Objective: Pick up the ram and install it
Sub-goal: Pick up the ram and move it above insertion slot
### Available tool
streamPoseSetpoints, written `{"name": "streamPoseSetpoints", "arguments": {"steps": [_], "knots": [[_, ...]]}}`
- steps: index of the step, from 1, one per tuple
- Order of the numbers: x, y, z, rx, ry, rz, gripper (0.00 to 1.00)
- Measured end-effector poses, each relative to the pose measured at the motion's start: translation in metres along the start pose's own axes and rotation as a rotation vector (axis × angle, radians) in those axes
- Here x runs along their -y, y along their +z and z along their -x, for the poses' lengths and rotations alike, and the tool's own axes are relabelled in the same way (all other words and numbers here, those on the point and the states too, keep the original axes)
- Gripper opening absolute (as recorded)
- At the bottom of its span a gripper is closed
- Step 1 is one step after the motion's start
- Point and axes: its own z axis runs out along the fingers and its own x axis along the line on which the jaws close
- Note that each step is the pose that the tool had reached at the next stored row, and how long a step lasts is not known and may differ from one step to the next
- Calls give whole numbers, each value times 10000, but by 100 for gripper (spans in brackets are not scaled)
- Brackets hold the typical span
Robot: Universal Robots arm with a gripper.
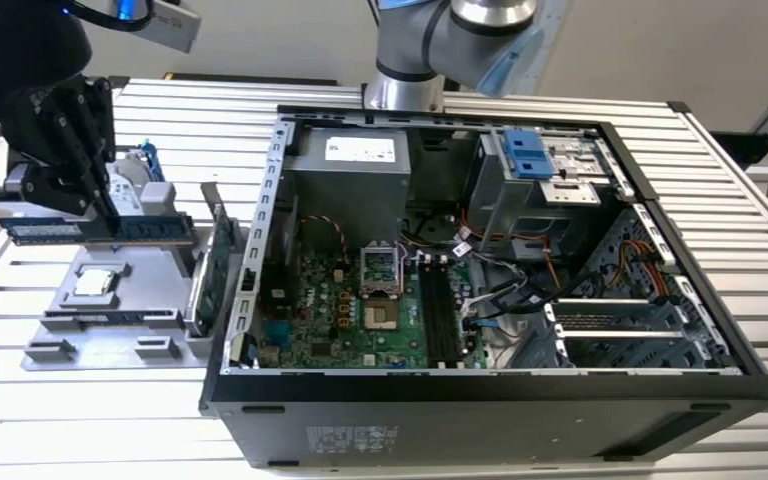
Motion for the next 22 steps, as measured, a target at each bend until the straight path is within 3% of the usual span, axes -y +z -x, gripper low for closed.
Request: {"name": "streamPoseSetpoints", "arguments": {"steps": [22], "knots": [[321,1,-12,-51,0,5,0]]}}
